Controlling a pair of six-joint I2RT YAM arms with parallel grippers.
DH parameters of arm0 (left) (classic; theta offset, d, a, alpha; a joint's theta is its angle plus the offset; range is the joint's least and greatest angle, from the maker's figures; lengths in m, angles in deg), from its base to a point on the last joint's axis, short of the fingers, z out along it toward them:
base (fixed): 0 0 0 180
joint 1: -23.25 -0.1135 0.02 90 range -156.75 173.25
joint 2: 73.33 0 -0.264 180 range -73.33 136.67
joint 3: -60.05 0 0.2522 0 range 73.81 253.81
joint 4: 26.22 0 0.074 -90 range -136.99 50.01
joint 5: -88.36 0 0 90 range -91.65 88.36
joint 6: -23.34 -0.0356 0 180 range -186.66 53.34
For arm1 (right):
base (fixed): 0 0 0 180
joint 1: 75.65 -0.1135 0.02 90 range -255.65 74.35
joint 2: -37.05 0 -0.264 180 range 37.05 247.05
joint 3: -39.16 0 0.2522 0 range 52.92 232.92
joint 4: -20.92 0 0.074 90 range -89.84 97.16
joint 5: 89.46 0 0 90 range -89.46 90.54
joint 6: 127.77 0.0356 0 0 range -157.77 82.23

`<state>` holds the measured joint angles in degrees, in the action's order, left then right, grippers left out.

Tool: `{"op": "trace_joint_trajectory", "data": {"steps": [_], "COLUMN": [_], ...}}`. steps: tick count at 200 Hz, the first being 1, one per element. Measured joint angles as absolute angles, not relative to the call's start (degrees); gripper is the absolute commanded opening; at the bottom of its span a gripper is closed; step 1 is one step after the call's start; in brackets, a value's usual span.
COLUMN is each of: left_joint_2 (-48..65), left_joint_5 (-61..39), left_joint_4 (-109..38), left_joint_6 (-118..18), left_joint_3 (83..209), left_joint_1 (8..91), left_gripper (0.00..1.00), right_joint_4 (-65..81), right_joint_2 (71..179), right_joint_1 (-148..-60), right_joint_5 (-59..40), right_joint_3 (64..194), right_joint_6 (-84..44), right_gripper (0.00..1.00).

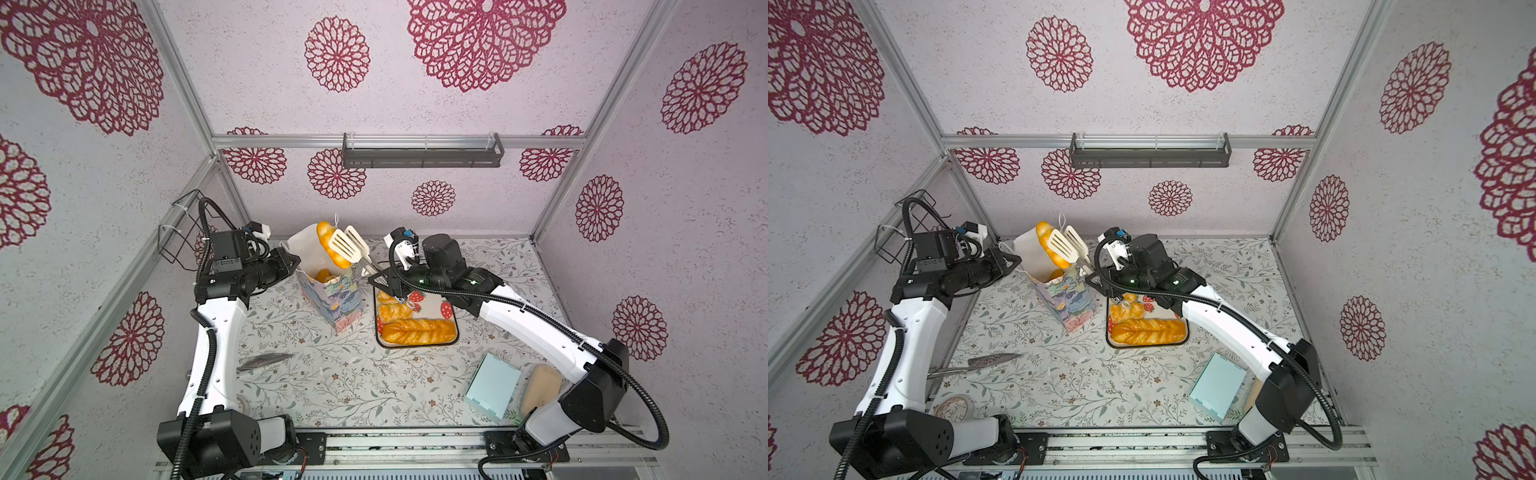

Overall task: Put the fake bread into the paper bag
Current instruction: 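Carry the striped croissant in the tongs over the bag opening, then lower the croissant into the bag and open the tongs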

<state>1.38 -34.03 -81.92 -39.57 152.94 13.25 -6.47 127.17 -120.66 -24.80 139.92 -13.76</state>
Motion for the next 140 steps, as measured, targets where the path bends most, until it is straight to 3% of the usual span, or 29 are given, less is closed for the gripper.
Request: {"op": "trace_joint_trajectory", "data": {"steps": [140], "left_joint_2": [1.4], "left_joint_5": [-33.9], "left_joint_4": [-81.9], "left_joint_6": [-39.6], "left_joint_3": [152.9], "left_joint_1": [13.4], "left_gripper": [0.11], "right_joint_4": [-6.7], "right_joint_2": [135.9], "right_joint_1": [-121.1], "right_joint_5": [-25.2], "right_joint_3": [144.9], "right_joint_6": [-12.6], "right_gripper": [0.36]}}
